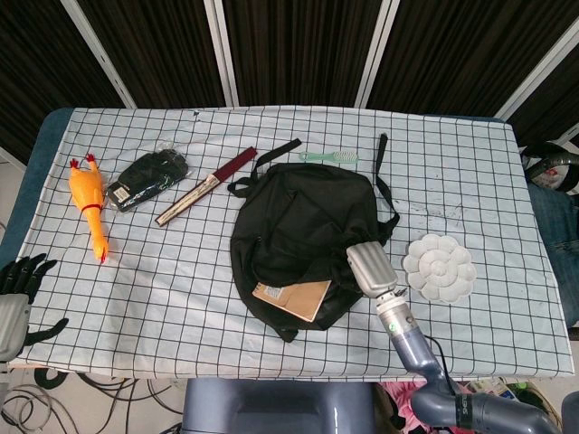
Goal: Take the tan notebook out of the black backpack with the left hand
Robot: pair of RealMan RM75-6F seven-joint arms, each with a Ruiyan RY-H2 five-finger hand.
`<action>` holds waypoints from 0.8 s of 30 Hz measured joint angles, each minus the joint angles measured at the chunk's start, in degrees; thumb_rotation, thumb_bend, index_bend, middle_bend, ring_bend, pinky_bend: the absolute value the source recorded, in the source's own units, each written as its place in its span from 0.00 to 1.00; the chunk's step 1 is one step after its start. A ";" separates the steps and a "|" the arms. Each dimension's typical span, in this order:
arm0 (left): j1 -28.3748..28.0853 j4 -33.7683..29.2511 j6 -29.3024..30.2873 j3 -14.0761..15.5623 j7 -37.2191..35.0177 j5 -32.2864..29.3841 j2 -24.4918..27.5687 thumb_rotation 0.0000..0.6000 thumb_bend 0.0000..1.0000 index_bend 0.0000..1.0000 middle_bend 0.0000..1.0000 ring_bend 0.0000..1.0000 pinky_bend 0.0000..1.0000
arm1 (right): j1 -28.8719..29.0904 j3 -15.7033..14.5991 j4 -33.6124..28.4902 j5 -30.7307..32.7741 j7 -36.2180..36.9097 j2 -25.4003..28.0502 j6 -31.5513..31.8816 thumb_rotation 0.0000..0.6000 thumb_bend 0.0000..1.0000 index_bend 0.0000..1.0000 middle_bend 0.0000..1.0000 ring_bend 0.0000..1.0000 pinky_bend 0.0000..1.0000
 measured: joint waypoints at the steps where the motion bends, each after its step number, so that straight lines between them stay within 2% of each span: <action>1: -0.27 0.12 -0.44 0.23 -0.09 0.55 -0.14 1.00 0.15 0.14 0.08 0.00 0.00 | 0.67 1.09 0.08 1.55 0.91 0.47 -1.25 1.00 0.44 0.66 0.59 0.42 0.15; 6: -2.87 0.20 -4.30 0.99 -0.82 2.56 -0.97 1.00 0.15 0.15 0.09 0.00 0.00 | 5.38 7.35 3.59 9.52 4.95 2.54 -7.53 1.00 0.44 0.66 0.59 0.43 0.15; 10: -6.26 -0.69 -7.14 0.86 -0.03 5.46 -1.78 1.00 0.15 0.16 0.11 0.00 0.00 | 7.85 9.63 8.82 12.63 6.34 3.08 -9.35 1.00 0.44 0.66 0.59 0.43 0.15; 14: -10.35 -1.31 -11.00 0.15 1.03 7.52 -3.44 1.00 0.15 0.17 0.14 0.00 0.00 | 9.82 10.40 12.44 14.77 7.79 4.02 -10.81 1.00 0.44 0.66 0.59 0.43 0.15; 24: -21.91 0.06 -23.00 -4.25 5.24 6.13 -13.21 1.00 0.10 0.17 0.15 0.00 0.00 | 10.46 8.68 11.61 14.80 7.51 5.52 -8.75 1.00 0.45 0.67 0.59 0.43 0.15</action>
